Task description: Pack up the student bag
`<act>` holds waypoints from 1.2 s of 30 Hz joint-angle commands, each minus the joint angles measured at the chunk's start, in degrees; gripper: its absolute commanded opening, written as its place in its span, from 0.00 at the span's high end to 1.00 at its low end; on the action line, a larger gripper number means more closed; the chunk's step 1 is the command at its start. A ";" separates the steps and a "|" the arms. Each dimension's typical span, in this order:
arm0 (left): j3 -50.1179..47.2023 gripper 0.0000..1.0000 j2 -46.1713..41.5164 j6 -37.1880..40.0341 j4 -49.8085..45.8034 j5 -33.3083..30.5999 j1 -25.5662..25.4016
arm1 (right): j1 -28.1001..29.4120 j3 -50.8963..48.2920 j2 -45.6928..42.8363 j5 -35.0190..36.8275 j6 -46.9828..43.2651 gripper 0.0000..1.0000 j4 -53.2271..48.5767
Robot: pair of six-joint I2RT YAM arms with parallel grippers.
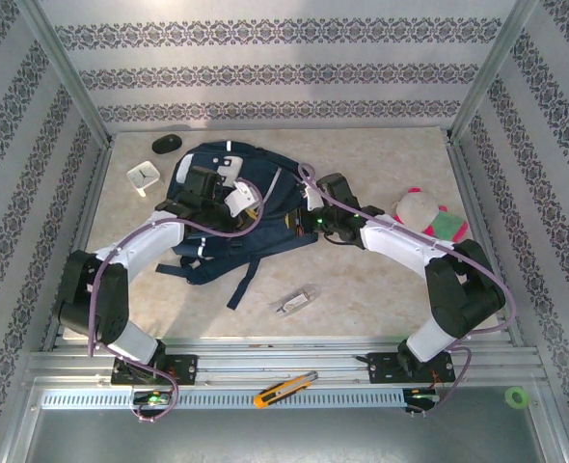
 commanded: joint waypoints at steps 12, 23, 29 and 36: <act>-21.17 0.30 -22.00 -63.73 10.39 -27.52 3.42 | 0.37 -5.59 -0.47 8.40 1.87 1.00 -2.97; -24.77 0.31 -16.27 -66.77 11.60 -31.71 5.32 | 9.35 -9.61 -3.10 9.76 6.86 1.00 -0.99; -16.96 0.33 -0.92 -64.72 17.32 -26.03 5.54 | 15.64 -11.38 -4.29 11.61 11.92 1.00 3.51; -3.50 0.31 12.06 -59.86 19.20 -22.61 5.44 | 18.34 -11.25 -3.43 11.07 14.20 1.00 7.86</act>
